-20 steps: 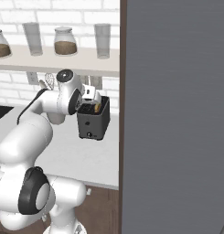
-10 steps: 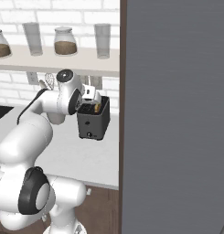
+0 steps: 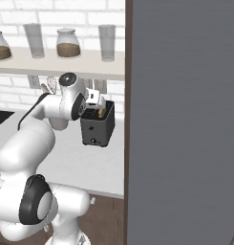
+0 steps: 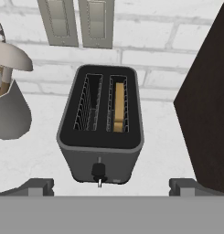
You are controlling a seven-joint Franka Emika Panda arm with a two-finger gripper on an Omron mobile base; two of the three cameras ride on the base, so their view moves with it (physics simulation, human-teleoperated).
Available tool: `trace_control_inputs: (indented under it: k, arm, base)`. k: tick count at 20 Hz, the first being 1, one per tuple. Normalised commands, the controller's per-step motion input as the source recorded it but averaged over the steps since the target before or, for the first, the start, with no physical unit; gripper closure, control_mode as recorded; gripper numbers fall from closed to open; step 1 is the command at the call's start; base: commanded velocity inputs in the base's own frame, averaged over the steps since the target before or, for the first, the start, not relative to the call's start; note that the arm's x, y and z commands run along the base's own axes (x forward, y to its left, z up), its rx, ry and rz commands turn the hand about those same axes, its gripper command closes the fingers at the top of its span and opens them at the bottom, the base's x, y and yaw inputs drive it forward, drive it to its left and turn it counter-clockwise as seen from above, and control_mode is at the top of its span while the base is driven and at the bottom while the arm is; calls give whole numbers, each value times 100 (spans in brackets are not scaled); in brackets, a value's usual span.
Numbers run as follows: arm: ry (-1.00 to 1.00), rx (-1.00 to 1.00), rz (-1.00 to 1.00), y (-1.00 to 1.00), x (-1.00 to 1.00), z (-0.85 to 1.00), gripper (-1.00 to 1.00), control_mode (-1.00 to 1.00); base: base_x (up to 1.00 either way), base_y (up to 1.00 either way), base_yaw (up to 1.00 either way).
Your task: Start the toaster. Once the lever pops up, take the bread to the plate on the dining counter.
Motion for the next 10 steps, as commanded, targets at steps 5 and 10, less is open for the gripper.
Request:
trace_control_inputs:
  k: [5, 10]
  arm:
    - [0, 0, 0, 0, 0, 0, -100, -100]
    - [0, 0, 0, 0, 0, 0, -100, -100]
  base:
    - [0, 0, 0]
    - [0, 0, 0]
